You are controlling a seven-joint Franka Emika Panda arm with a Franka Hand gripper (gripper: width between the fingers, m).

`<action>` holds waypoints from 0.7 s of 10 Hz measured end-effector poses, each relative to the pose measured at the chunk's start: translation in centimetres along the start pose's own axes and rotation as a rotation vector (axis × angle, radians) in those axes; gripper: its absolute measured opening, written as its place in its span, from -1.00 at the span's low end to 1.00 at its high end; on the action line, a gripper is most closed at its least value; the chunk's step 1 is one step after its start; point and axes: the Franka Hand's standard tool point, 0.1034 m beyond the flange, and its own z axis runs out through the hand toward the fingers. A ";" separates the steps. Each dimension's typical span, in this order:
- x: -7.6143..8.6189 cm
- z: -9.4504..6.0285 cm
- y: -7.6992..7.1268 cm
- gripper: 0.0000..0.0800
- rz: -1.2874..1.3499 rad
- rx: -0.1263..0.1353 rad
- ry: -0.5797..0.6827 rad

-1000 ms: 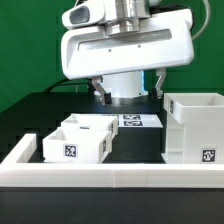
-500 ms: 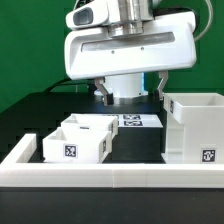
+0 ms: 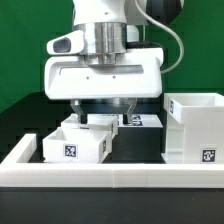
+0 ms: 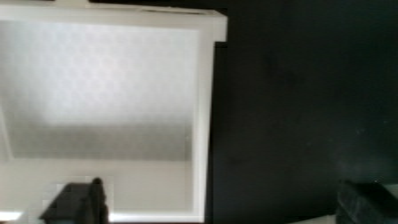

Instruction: Assemble drawer

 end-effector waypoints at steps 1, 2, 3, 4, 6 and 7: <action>0.0 0.0 0.0 0.62 -0.001 0.000 0.000; 0.0 0.1 0.0 0.62 0.001 0.001 0.000; -0.2 0.5 0.5 0.62 0.005 0.001 -0.003; -0.7 1.5 0.9 0.62 0.011 -0.006 -0.004; -1.5 2.8 1.1 0.62 0.020 -0.015 0.000; -1.8 3.5 1.3 0.62 0.019 -0.021 0.002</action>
Offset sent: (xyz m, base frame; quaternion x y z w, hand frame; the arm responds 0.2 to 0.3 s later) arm -0.0146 -0.0102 -0.0291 -0.0051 0.0048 0.0318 0.9995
